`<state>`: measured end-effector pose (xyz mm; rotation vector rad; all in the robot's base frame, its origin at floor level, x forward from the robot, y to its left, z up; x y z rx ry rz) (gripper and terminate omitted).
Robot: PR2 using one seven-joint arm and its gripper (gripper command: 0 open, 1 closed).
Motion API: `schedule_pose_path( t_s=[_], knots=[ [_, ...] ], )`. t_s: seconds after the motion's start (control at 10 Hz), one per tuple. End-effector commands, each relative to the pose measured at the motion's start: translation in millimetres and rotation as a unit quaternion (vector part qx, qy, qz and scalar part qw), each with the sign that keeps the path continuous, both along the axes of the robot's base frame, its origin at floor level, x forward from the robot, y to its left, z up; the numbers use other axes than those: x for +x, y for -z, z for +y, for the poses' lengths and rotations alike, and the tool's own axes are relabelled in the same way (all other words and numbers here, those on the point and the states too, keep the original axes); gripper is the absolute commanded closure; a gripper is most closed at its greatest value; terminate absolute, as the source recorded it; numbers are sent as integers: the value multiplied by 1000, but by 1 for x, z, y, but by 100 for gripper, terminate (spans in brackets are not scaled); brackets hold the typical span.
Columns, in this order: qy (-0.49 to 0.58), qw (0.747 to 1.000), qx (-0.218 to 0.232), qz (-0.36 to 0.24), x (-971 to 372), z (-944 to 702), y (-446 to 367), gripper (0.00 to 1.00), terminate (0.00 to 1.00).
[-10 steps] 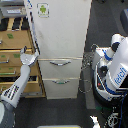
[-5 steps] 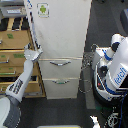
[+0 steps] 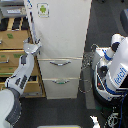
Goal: Opening the fridge
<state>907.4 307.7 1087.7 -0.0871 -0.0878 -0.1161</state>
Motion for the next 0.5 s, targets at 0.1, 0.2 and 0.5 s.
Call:
schedule_pose_path(
  t_s=[0.1, 0.2, 0.5],
  knots=[
    [18, 999, -23, 41, 29, -16, 82, 100, 0],
    [19, 998, -23, 51, 38, -31, 87, 100, 0],
    [50, 997, -36, 47, 51, -99, 86, 100, 0]
  ],
)
